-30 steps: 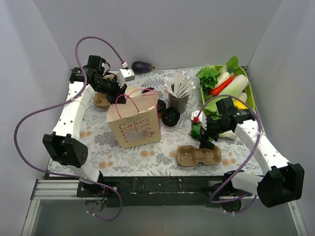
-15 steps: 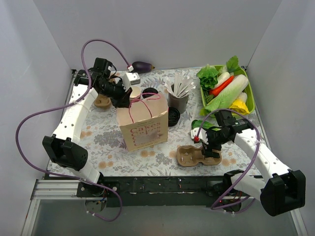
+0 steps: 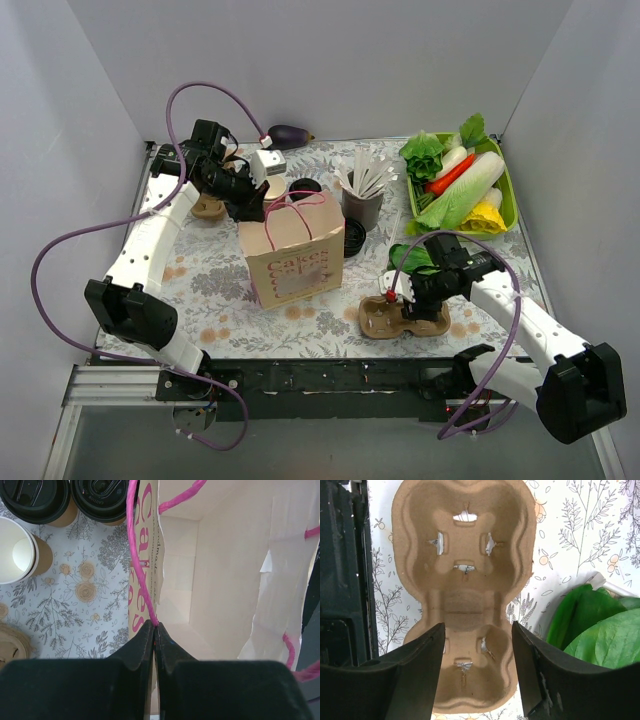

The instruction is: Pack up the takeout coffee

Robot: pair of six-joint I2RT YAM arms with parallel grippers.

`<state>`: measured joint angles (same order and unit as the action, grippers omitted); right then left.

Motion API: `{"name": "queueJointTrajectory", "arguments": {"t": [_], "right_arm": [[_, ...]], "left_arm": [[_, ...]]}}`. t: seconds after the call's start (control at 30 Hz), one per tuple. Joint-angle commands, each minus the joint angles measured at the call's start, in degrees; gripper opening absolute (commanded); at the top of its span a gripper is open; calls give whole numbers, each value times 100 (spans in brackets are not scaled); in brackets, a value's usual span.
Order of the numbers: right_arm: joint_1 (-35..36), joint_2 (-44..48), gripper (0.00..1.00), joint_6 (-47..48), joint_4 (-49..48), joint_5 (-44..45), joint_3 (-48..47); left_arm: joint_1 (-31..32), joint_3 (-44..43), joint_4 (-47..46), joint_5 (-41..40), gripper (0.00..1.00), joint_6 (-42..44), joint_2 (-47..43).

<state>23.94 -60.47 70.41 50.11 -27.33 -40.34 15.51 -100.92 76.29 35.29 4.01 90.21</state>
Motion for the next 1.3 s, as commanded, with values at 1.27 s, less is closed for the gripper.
{"name": "queueJointTrajectory", "arguments": {"t": [1.27], "right_arm": [[251, -150, 60, -1855, -1003, 176, 448]], "left_arm": [[31, 328, 237, -180, 0, 56, -241]]}}
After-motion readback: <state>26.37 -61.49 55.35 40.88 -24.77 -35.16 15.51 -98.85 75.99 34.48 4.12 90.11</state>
